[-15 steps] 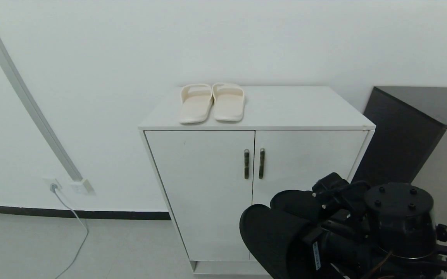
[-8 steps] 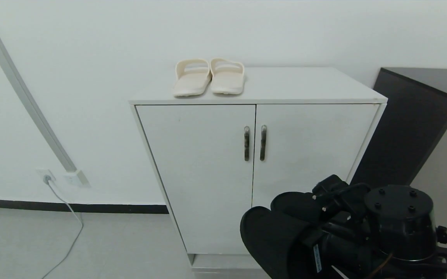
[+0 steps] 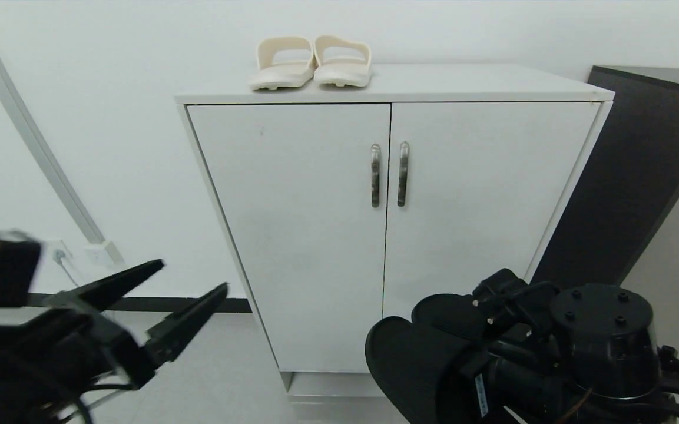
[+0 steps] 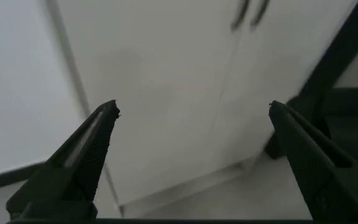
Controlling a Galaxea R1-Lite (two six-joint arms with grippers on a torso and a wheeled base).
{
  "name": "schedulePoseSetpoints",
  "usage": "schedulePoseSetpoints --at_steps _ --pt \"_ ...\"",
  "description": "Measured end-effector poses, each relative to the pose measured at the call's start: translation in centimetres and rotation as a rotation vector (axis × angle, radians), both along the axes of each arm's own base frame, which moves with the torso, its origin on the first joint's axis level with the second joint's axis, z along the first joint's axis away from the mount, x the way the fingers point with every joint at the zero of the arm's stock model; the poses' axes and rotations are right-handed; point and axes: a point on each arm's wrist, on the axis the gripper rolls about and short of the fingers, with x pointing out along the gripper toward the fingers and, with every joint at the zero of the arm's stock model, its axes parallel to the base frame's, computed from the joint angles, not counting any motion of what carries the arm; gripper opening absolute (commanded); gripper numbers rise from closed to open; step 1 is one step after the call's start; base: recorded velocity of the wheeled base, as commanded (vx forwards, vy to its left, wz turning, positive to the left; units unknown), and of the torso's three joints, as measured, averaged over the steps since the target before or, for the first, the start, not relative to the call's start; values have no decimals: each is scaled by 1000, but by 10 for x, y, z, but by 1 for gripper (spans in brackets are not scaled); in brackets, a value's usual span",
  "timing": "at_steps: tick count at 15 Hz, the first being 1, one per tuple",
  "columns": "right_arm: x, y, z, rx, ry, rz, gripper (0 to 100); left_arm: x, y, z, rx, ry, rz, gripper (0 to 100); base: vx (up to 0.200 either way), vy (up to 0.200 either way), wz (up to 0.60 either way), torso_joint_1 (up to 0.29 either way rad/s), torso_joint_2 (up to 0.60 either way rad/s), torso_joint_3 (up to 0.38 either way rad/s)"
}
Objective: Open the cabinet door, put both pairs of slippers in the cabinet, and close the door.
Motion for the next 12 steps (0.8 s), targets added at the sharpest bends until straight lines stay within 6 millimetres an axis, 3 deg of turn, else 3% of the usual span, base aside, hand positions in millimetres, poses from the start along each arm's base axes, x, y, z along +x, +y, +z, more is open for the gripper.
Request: schedulePoseSetpoints --at_steps 2,5,8,12 --pt "0 0 -1 -3 0 -6 0 37 -32 11 -12 -18 -98 100 0 0 0 -10 307 288" --pt "2 -1 -1 0 4 -10 0 83 -83 34 -50 -89 -211 100 0 0 0 -2 63 57" --pt "4 -3 -1 1 7 -20 0 110 -130 48 -47 -76 -353 100 0 0 0 0 0 0" --pt "3 -4 -3 3 21 3 0 128 -159 70 -107 27 -564 100 0 0 0 0 0 0"
